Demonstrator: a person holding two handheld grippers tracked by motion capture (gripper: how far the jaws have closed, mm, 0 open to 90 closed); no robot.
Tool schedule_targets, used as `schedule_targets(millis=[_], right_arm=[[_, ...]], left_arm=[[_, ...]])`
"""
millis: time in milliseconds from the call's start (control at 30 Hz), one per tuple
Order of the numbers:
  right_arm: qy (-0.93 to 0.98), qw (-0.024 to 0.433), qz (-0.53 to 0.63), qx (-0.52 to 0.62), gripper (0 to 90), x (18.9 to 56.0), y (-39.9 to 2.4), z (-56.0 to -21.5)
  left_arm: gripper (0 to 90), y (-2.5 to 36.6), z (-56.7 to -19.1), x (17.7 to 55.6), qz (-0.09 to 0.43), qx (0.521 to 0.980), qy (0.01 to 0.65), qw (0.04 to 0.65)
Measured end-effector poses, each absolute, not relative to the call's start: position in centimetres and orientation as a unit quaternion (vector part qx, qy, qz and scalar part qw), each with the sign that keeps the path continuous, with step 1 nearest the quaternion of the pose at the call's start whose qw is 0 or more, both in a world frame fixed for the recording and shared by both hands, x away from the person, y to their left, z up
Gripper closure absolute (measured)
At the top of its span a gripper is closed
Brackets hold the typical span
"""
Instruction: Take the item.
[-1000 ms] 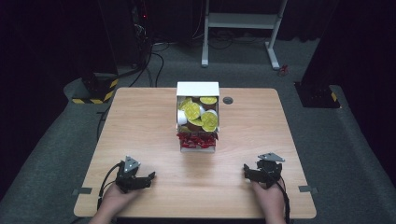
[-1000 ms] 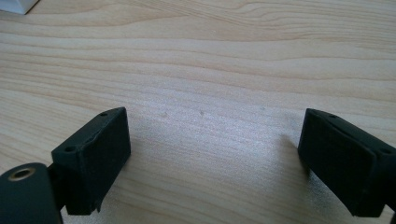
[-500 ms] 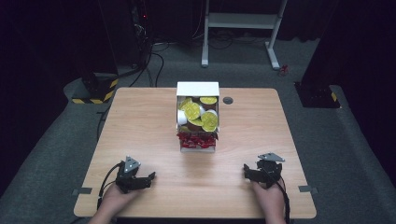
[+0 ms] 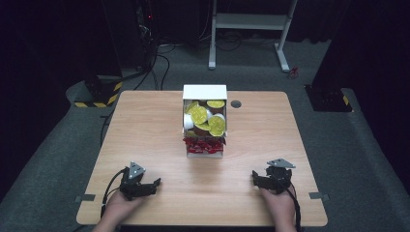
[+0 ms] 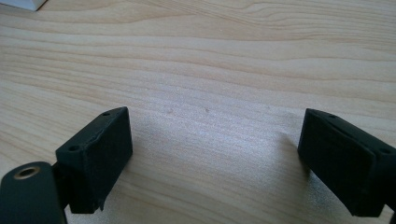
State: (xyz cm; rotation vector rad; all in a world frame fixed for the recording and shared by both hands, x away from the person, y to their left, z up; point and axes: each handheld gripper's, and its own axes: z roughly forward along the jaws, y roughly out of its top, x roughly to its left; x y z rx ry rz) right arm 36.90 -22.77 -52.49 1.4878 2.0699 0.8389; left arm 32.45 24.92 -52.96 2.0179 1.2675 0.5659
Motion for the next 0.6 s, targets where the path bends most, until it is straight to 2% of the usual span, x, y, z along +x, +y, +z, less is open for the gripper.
schedule_targets(millis=[600], right_arm=[[0.749,0.226,0.333,0.527,13.7,36.36,-22.65,-51.62]], left_arm=[[15.0,25.05,-52.97,32.41,0.219,0.773,0.491,0.338]])
